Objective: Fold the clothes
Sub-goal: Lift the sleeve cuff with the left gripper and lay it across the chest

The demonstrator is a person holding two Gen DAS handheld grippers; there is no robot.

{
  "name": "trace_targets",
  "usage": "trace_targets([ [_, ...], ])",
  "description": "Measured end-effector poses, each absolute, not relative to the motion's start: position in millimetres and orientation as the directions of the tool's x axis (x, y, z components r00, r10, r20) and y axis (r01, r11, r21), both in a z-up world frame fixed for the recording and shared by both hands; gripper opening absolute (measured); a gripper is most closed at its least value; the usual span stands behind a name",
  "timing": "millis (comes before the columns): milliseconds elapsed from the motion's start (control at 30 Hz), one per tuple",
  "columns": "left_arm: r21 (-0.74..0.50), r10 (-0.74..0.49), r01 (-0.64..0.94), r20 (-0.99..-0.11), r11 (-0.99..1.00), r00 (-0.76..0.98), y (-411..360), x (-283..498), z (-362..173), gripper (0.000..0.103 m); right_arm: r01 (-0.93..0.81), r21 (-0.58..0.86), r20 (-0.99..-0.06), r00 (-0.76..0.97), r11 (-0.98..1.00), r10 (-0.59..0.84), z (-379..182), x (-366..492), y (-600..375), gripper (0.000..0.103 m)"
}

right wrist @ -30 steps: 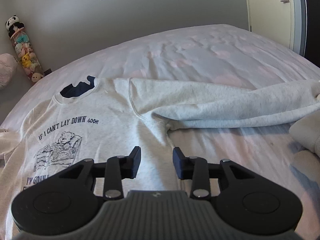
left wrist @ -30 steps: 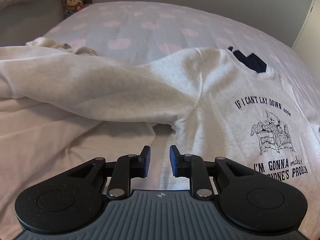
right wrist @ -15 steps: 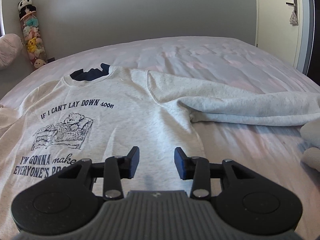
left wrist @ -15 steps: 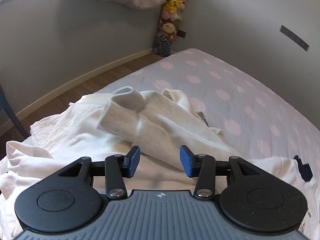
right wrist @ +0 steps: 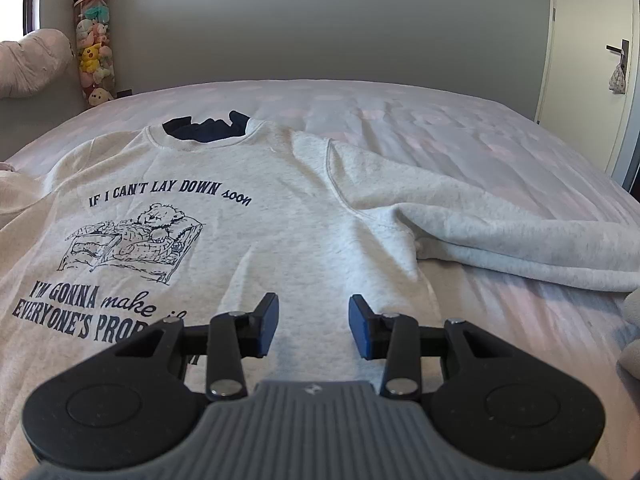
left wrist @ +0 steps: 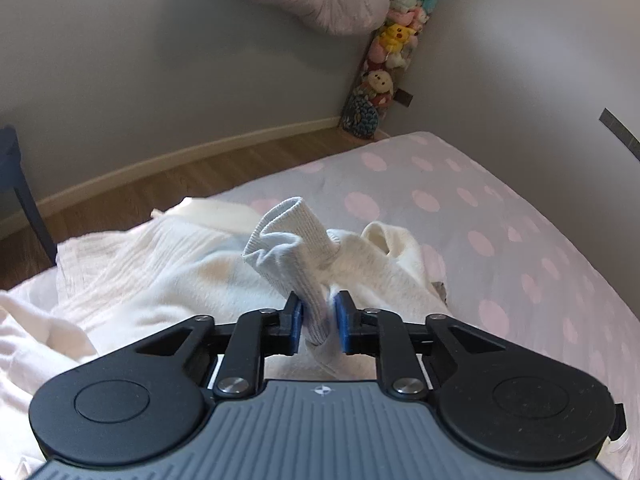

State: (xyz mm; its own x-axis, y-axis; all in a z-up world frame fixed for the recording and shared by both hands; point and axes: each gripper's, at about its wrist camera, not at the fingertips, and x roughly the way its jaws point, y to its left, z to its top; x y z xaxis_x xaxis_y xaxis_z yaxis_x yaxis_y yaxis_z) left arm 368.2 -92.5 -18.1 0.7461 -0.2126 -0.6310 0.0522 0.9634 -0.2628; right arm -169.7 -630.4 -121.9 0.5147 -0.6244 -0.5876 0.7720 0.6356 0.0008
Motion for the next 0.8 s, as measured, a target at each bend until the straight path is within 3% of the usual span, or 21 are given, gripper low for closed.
trace_targets([
  [267, -0.238, -0.391, 0.315, -0.434, 0.919, 0.812, -167.3, 320.0, 97.8, 0.008, 0.787, 0.081, -0.555, 0.545, 0.612, -0.628, -115.3, -182.6, -635.1, 0.042],
  [433, -0.215, -0.532, 0.486, -0.366, 0.847, 0.764, -249.8, 280.6, 151.4, 0.008, 0.801, 0.116, -0.539, 0.547, 0.588, -0.640, -109.6, -192.7, -638.1, 0.042],
  [567, -0.165, -0.629, 0.618, -0.370, 0.769, 0.684, -333.0, 241.8, 158.0, 0.007, 0.806, 0.157, -0.521, 0.558, 0.570, -0.646, -107.0, -201.9, -642.5, 0.042],
  [800, -0.140, -0.733, 0.766, -0.438, 0.627, 0.520, -464.0, 184.6, 112.1, 0.007, 0.807, 0.219, -0.496, 0.577, 0.549, -0.650, -106.8, -212.2, -651.7, 0.042],
])
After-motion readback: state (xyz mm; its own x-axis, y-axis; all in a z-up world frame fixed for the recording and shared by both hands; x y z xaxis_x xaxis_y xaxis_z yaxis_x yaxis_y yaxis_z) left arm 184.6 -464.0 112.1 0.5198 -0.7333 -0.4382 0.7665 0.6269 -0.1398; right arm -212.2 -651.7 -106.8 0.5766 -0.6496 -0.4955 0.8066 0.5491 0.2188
